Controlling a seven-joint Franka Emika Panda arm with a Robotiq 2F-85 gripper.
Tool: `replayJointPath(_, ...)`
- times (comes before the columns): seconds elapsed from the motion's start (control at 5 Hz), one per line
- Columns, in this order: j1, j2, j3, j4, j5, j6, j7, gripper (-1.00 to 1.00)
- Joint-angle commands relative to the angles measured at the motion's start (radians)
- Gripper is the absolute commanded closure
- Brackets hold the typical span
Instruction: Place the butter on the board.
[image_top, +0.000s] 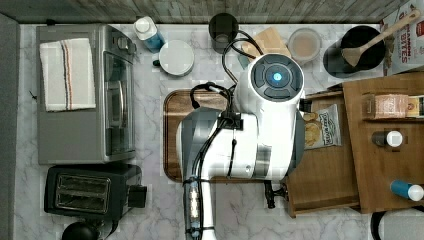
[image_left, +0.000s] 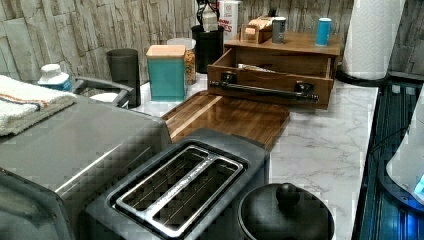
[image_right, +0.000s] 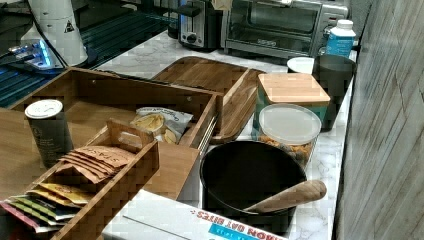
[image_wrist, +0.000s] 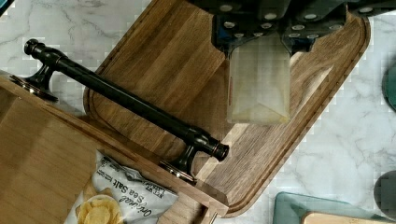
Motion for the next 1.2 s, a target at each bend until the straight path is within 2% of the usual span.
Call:
replayJointPath(0.2,0.000,0.000,0.000,0.000,0.001,0.000,0.000,1.00)
replayJointPath(0.6,0.056,-0.127,0.057,-0.369,0.129,0.410,-0.110,1.00)
replayJointPath(0.8,0.149,-0.107,0.055,-0.415,0.128,0.473,-0.027,1.00)
replayJointPath(1.0,0.157,-0.079,0.126,-0.453,0.101,0.547,0.025,1.00)
replayJointPath(1.2,0.179,-0.054,0.153,-0.498,0.066,0.626,0.057,1.00)
